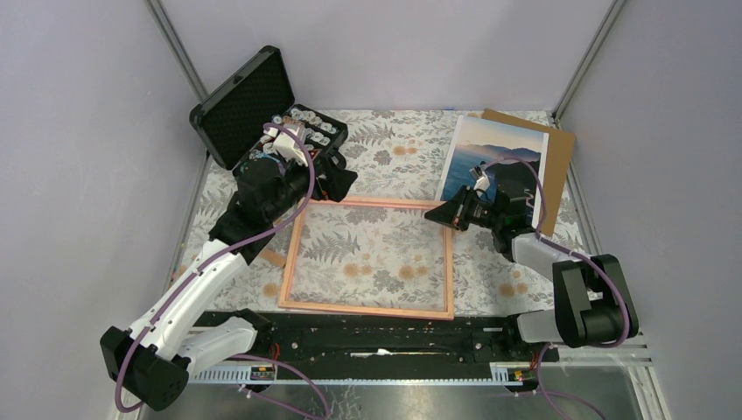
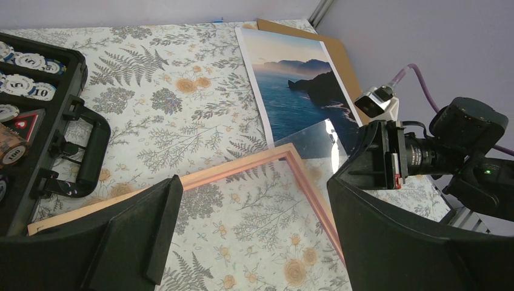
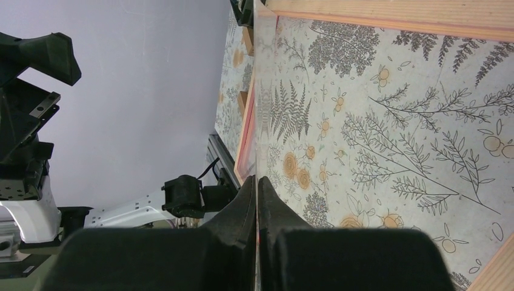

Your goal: Put the photo into the frame

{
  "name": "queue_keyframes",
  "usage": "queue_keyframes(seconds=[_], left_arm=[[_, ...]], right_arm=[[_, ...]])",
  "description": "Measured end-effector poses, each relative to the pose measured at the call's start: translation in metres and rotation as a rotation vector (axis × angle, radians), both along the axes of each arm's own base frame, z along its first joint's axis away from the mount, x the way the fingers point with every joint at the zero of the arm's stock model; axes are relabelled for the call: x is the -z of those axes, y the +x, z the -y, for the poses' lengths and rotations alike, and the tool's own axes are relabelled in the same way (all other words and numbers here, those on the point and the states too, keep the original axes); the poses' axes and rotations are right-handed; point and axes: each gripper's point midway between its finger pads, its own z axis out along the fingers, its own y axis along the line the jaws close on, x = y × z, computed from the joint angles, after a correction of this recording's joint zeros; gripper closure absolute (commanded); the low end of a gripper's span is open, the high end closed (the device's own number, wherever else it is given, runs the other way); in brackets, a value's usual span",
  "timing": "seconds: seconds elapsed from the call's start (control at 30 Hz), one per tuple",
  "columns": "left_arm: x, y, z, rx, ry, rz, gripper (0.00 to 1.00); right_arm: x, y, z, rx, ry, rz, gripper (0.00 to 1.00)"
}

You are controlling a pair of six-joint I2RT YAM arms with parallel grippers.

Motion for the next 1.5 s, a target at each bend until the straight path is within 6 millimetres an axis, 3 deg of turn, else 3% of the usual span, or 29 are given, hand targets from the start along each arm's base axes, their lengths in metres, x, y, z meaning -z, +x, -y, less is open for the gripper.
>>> queue_keyframes(seconds=[1.03, 1.5], left_arm=[[0.000, 0.000, 0.000, 0.000, 0.000, 0.000, 0.01], [0.002, 0.001, 0.001, 0.000, 0.003, -0.006, 0.01]], right_arm=[[0.025, 0.013, -0.002, 0.005, 0.005, -0.061, 1.00], [0.010, 0.025, -0.006, -0.029, 0.015, -0.005, 1.00]])
